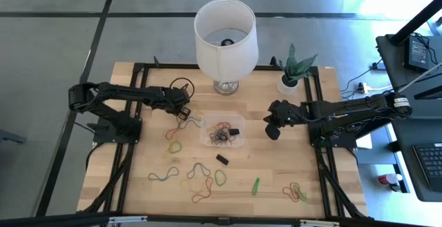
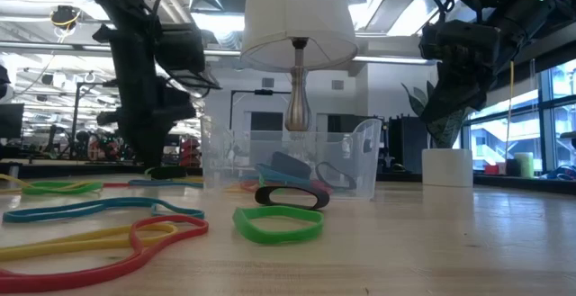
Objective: Pick and place rubber bands into bin
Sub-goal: Put the green rubber band into the container
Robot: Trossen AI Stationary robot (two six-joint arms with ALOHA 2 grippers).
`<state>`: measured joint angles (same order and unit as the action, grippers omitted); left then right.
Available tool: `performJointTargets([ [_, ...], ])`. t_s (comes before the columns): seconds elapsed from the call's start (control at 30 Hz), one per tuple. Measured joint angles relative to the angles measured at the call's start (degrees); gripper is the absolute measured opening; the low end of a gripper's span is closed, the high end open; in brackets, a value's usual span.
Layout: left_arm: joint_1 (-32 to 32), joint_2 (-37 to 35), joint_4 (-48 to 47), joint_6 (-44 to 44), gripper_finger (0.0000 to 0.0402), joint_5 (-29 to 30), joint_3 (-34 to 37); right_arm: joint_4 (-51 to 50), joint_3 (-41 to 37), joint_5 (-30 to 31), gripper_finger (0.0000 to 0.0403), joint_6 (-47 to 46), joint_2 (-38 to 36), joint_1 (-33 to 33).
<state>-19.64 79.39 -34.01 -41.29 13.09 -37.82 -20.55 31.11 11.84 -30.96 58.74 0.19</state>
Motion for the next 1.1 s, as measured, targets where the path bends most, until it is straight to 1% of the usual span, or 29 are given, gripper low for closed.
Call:
performJointTargets([
  [0.1, 0.0, 2.6, -0.1, -0.4, 0.0077, 0.8, 0.0, 0.0, 0.0, 0.0, 0.0018, 0.0, 0.0, 0.0],
  [0.2, 0.0, 4.7, -0.1, -2.6, 0.0077, 2.5, 0.0, 0.0, 0.0, 0.0, 0.0018, 0.0, 0.0, 0.0],
  [0.3, 0.0, 6.0, 0.0, -4.0, 0.0076, 2.4, 0.0, 0.0, 0.0, 0.0, 0.0018, 0.0, 0.0, 0.0],
  [0.37, 0.0, 6.2, 0.0, -4.4, 0.0068, 2.1, -0.1, 0.0, 0.0, 0.0, 0.0018, 0.0, 0.0, 0.0],
  [0.43, 0.4, 6.1, -0.3, -4.4, 0.005, 2.0, -0.1, 0.0, 0.0, 0.0, 0.0018, 0.0, 0.0, 0.0],
  [0.5, 0.9, 5.5, -0.5, -4.5, 0.002, 1.2, -0.3, 0.0, 0.0, 0.0, 0.0018, 0.2, 0.0, 0.0],
  [0.57, 1.6, 4.6, -0.4, -4.5, 0.0008, 0.8, -1.0, 0.0, 0.0, 0.0, 0.0018, 0.7, 0.0, 0.0],
  [0.7, 2.4, 2.4, -0.5, -4.5, 0.0003, 2.0, -3.1, 0.0, 0.0, 0.0, 0.0018, 1.5, 0.0, 0.0],
  [0.87, 3.5, -1.4, -0.6, -4.4, 0.0002, 2.0, -6.5, 0.0, 0.0, 0.0, 0.0018, 1.7, 0.0, 0.0],
  [1.03, 4.8, -5.3, -0.5, -1.8, 0.0002, 2.3, -10.5, 0.0, 0.0, 0.0, 0.0018, 2.8, 0.0, 0.0],
  [1.1, 5.1, -6.4, -0.5, -1.3, 0.0002, 3.6, -11.7, 0.0, 0.0, 0.0, 0.0018, 3.0, 0.0, 0.0],
])
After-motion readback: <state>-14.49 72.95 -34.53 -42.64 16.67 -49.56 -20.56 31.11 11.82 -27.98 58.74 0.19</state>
